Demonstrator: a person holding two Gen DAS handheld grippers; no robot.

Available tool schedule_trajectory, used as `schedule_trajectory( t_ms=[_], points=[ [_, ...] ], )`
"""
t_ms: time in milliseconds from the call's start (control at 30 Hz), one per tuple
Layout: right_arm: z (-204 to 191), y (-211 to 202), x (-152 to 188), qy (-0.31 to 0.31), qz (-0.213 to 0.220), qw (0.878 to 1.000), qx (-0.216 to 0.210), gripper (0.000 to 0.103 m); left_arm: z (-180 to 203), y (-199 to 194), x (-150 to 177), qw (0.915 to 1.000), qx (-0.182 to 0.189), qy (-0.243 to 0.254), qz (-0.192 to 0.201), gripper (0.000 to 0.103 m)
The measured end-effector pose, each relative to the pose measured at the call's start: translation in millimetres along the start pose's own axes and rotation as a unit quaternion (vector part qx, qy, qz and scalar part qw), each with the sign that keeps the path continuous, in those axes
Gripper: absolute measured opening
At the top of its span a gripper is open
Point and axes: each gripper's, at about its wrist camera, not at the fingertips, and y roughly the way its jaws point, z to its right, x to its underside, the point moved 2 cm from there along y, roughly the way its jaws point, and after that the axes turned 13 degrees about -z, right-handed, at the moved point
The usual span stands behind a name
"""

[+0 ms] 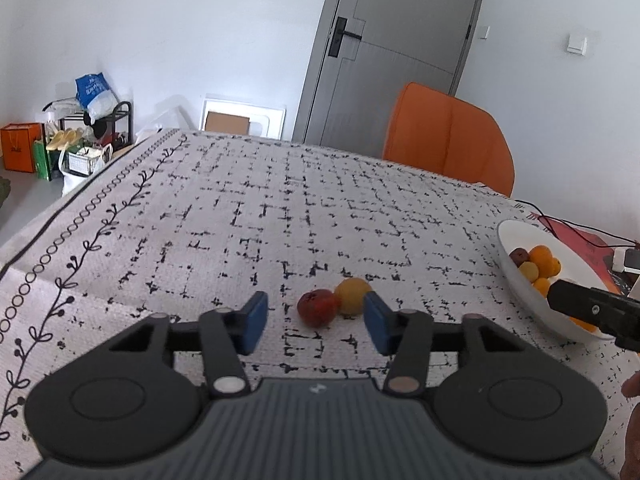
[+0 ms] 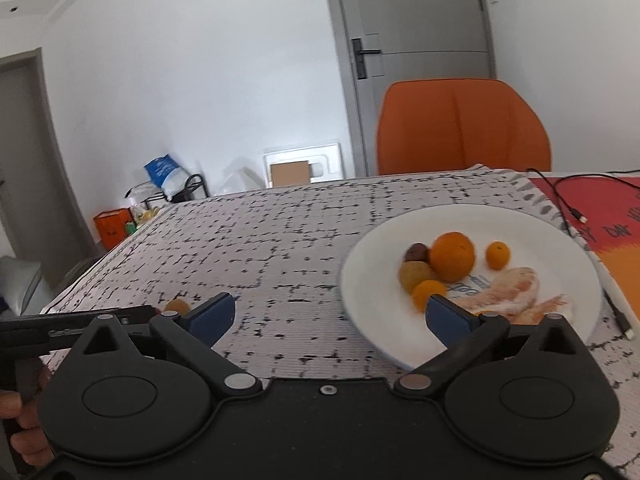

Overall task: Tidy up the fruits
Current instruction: 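Move both open tools back from the plate to the remaining fruit, then grasp the red plum with the left tool while the right tool grasps a small yellow fruit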

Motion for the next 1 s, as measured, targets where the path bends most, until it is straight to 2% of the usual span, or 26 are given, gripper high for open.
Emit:
schedule_trajectory(
  t_ms=[167,233,267,400,567,900,1000],
  points=[
    [-14.4,5.7,-3.3,-0.021,-0.003,1.0,-0.012,0.103,-2.9,8.4,0.6,1.0,0.005,-0.003,-0.006,0.04],
    [-19.9,9.1,-4.9,-0.027,-0.005,0.999,-0.019,0.103,-5.4,13.1,0.1,0.9997,0.017,-0.011,-0.015,0.024],
    [-21.9,10.8,-5.5,-0.03,-0.006,0.999,-0.021,0.103,-7.0,13.0,-0.1,0.9996,0.019,-0.016,-0.014,0.022],
    [-32.0,20.8,-9.9,-0.041,-0.016,0.999,-0.031,0.096,-12.7,6.9,-1.2,0.9996,0.019,-0.02,-0.011,0.022],
    [-46.3,33.3,-13.0,-0.057,-0.033,0.997,-0.049,0.08,-23.7,-1.9,-1.2,0.9997,0.01,-0.023,-0.004,0.022],
    [-77.0,55.8,-16.8,-0.076,-0.068,0.991,-0.091,0.065,-44.8,-13.8,-3.5,0.9994,-0.013,-0.03,0.01,0.022],
    [-84.6,61.0,-16.3,-0.083,-0.075,0.99,-0.09,0.06,-52.0,-16.7,-3.7,0.9992,-0.017,-0.035,0.011,0.022]
  ],
)
